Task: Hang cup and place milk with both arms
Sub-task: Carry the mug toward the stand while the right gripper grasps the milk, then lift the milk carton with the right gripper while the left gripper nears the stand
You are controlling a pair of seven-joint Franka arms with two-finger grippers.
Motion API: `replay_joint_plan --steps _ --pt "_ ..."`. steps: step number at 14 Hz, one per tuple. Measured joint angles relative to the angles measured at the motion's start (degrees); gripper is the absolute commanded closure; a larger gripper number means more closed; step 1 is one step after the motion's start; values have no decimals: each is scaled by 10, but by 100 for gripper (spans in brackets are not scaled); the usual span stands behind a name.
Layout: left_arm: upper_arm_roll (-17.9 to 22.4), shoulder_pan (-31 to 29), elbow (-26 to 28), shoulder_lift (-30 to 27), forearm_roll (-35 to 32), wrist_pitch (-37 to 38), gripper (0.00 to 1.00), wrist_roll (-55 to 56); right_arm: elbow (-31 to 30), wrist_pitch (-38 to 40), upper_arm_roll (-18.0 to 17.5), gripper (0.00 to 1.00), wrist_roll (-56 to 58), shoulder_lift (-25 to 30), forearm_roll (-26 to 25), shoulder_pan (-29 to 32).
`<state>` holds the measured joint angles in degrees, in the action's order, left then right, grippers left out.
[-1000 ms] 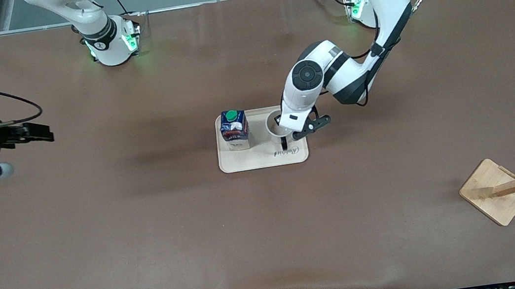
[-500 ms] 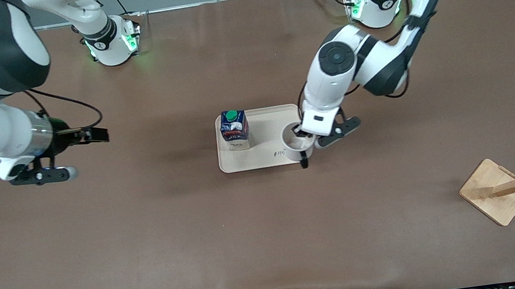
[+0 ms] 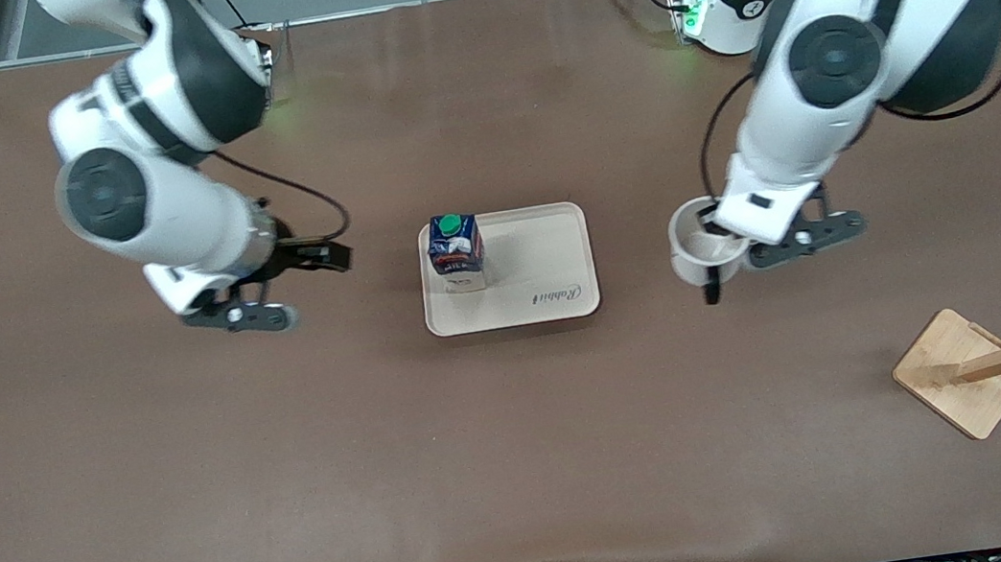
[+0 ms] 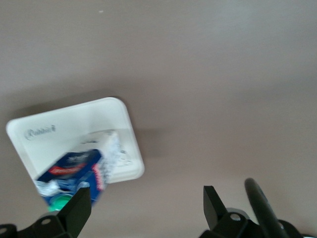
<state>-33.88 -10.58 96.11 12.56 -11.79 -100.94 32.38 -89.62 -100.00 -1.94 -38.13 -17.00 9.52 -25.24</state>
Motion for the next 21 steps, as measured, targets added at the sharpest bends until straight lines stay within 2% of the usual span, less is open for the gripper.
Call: replay_joint_plan --steps 3,9,13,16,19,20,21 --pt "1 -65 -3 -10 1 26 100 -120 -1 -53 0 0 -54 -27 0 -53" --pt "4 -187 -14 -11 1 30 100 -318 -1 -114 1 0 -57 -70 -1 -93" --pt "5 -228 -45 -9 1 30 100 -404 -1 -118 2 0 -64 -82 -5 -117" --pt "5 -254 -61 6 1 23 100 -464 -1 -118 2 0 -95 -95 -37 -131" --pt "6 -270 -75 30 1 -3 100 -497 -1 -122 2 0 -113 -112 -48 -139" --pt "6 -270 -77 36 1 -8 100 -503 -1 -127 2 18 -114 -117 -49 -140" --pt "5 -270 -79 40 1 -9 100 -504 -1 -131 2 43 -114 -122 -49 -140"
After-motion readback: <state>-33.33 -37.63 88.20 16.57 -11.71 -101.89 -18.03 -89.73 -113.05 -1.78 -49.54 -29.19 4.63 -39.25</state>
